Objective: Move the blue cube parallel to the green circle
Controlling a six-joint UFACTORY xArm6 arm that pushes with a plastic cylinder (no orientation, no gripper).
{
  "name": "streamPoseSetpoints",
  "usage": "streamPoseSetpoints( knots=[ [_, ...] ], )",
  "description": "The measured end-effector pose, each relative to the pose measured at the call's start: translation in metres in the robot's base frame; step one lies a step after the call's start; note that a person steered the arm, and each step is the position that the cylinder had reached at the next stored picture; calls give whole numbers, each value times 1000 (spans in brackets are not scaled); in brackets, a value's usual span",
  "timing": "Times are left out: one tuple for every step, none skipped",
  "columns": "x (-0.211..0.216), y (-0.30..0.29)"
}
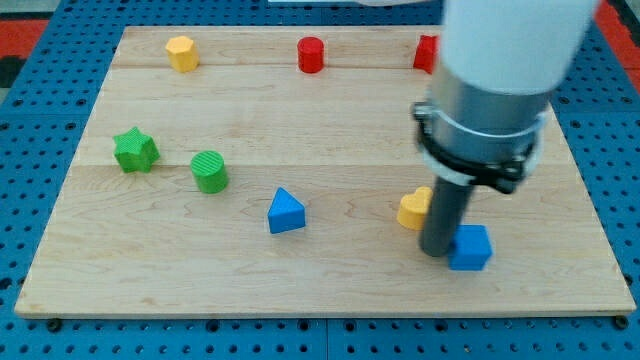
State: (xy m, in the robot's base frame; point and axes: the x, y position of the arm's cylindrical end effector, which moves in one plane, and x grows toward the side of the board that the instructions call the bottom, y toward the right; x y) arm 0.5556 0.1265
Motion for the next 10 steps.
streamPoseSetpoints(
  knots=[
    [23,24],
    [63,26],
    [58,76],
    [43,88],
    [22,90],
    [-1,89],
    [26,120],
    [47,92],
    [13,68],
    [-11,41]
  ],
)
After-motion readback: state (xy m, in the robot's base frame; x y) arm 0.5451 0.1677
